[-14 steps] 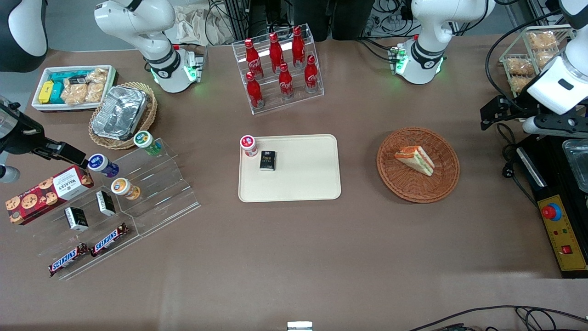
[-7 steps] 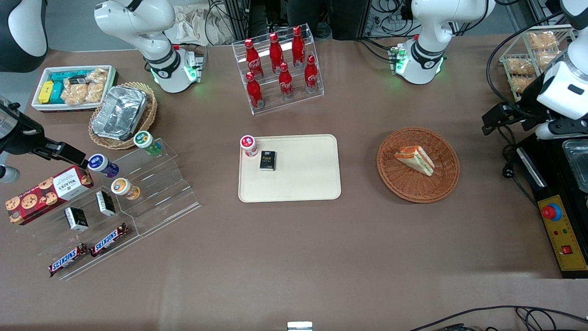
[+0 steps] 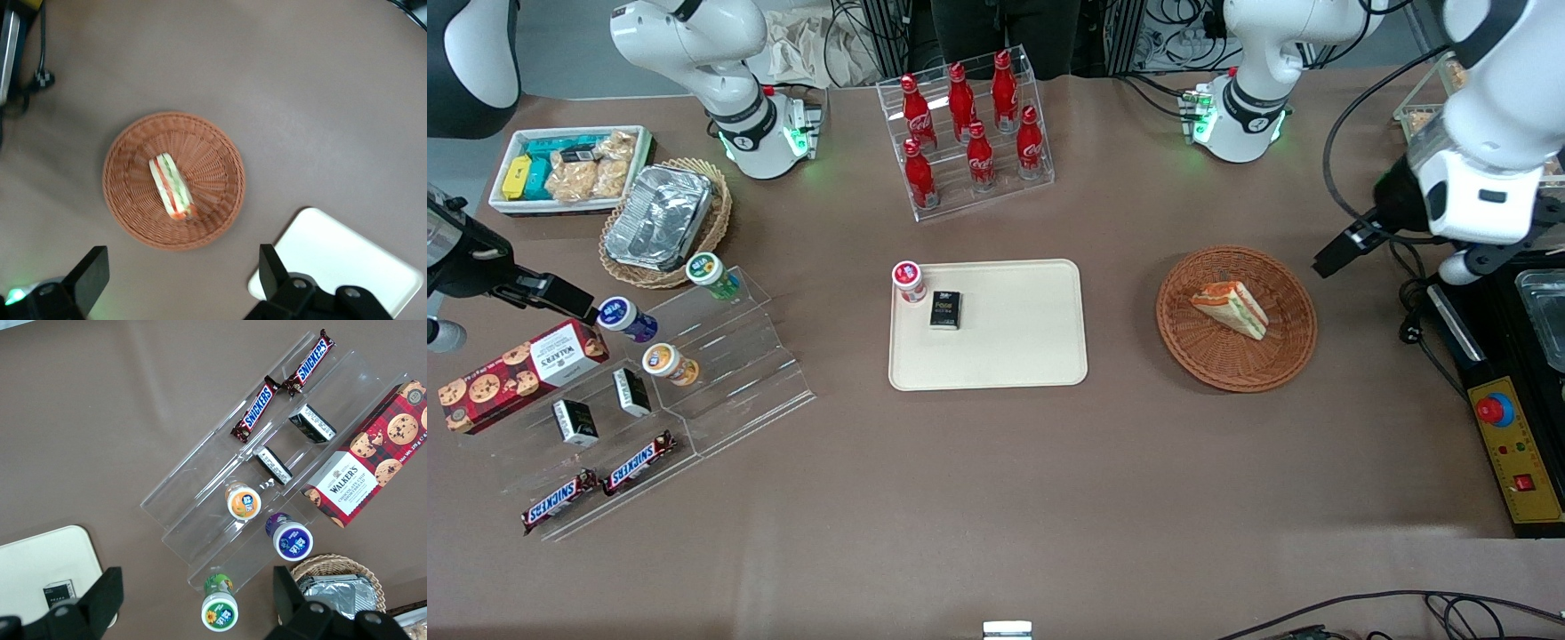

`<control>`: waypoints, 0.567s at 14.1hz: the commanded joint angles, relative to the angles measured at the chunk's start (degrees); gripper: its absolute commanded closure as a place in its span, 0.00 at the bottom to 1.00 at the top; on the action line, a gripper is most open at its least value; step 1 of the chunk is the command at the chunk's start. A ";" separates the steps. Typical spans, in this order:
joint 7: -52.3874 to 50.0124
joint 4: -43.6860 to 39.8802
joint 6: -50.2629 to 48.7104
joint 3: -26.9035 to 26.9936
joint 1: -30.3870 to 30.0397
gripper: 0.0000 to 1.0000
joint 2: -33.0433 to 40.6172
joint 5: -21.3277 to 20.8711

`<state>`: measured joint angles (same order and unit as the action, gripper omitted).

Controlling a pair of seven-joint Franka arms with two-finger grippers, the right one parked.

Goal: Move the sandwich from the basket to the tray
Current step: 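Lower the open left gripper over the wrapped sandwich in the basket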

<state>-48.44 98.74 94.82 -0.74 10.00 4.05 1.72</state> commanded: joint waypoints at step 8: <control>-18.45 26.37 14.64 0.21 0.72 0.00 4.91 -0.58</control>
<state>-64.49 115.04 102.59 -0.73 10.28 4.39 1.71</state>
